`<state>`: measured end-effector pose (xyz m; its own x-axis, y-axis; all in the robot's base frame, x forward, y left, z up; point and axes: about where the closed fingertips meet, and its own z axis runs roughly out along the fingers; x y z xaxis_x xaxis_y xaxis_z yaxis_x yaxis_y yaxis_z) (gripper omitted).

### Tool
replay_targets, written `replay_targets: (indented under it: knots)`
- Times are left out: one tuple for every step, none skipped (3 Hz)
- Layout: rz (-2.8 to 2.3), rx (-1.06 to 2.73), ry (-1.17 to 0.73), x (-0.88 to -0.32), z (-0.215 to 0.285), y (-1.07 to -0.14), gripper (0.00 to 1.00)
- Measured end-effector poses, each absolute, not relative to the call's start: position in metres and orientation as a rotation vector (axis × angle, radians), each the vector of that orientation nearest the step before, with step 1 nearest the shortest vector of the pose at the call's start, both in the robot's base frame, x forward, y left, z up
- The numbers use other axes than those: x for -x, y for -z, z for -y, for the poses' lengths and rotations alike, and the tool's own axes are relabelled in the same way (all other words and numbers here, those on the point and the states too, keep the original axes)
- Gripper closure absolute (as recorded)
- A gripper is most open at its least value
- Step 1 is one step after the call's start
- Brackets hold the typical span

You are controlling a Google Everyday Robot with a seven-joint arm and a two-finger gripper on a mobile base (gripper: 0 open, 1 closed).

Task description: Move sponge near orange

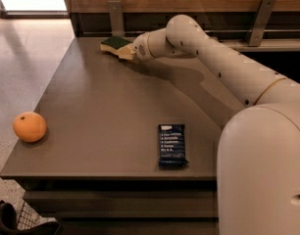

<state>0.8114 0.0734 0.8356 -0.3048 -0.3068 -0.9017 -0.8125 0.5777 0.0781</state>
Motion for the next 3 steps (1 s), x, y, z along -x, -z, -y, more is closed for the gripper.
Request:
replay_targets:
  knots:
    - [-1.858, 0.925, -0.589, -0.784, -0.058, -0.875, 1.0]
    - [-1.866, 0.991, -0.527, -0.733, -0.046, -0.904, 1.0]
    - [-1.873, 1.052, -0.486, -0.69, -0.037, -0.925, 1.0]
